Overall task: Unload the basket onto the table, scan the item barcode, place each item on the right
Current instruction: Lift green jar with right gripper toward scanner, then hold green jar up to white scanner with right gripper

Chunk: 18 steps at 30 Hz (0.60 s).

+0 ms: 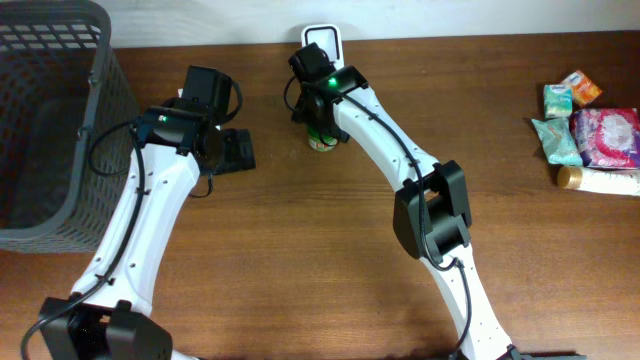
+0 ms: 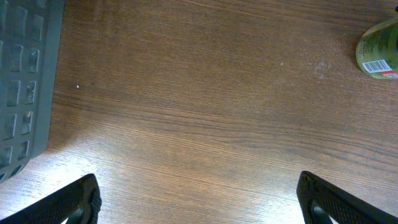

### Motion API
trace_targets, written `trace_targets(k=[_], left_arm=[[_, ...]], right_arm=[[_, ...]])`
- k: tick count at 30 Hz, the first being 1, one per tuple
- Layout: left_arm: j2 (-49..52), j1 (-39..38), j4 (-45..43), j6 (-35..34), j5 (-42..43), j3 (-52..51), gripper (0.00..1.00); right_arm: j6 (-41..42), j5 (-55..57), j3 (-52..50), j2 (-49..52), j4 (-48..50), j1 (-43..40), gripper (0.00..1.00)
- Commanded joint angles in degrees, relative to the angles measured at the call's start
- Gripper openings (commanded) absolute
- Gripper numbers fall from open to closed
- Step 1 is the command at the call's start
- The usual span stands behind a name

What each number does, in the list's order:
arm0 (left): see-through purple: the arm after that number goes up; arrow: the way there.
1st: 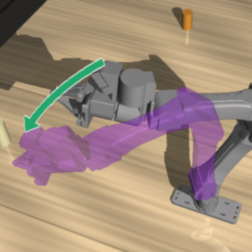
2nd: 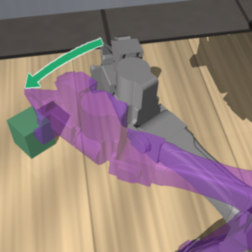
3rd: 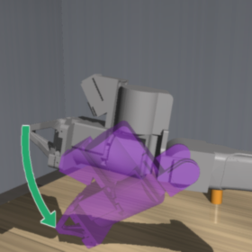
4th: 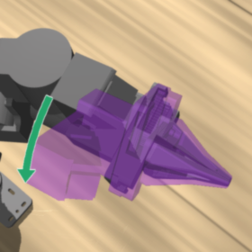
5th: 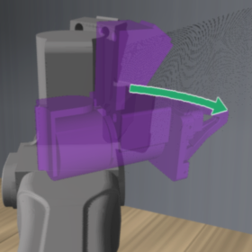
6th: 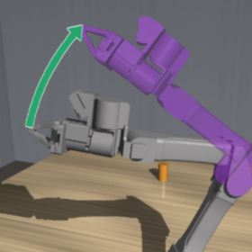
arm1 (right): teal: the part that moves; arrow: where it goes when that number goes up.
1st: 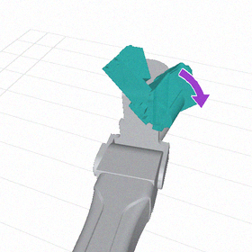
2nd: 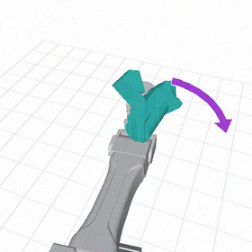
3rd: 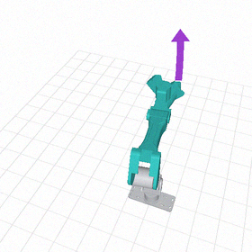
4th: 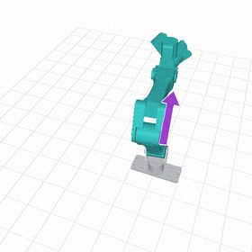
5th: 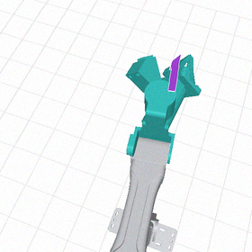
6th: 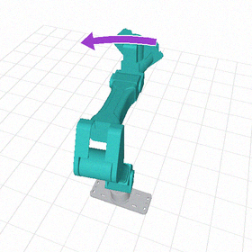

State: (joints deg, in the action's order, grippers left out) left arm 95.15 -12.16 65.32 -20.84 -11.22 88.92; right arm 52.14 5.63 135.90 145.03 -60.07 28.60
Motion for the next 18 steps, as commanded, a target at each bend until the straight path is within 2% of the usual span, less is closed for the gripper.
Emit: trace_targets(k=[1, 3, 4, 5, 10, 15, 18], left_arm=[[-0.2, -0.2, -0.1, -0.6, -0.6, 0.1, 0.99], [-0.2, -0.2, -0.1, -0.6, -0.6, 0.1, 0.99], [-0.2, -0.2, -0.1, -0.6, -0.6, 0.1, 0.99], [-0.2, -0.2, -0.1, -0.6, -0.6, 0.1, 0.99], [-0.2, -0.2, -0.1, -0.6, -0.6, 0.1, 0.99], [-0.2, -0.2, -0.1, -0.6, -0.6, 0.1, 0.99], [-0.2, -0.2, -0.1, -0.6, -0.6, 0.1, 0.99]], right_arm=[[3.0, -2.4, -0.4, -1.2, -0.9, -1.0, 0.79], [3.0, -2.4, -0.4, -1.2, -1.1, -1.0, 0.75], [3.0, -2.4, -0.4, -1.2, -1.1, -1.0, 0.63], [3.0, -2.4, -0.4, -1.2, -1.1, -1.2, 0.59], [2.8, -3.3, 0.3, -1.4, -4.0, -1.8, 0.56], [-4.5, -20.7, 3.4, -2.6, -6.8, -9.3, 0.56], [-11.9, -40.0, 3.4, -2.8, -6.8, -17.5, 0.56]])
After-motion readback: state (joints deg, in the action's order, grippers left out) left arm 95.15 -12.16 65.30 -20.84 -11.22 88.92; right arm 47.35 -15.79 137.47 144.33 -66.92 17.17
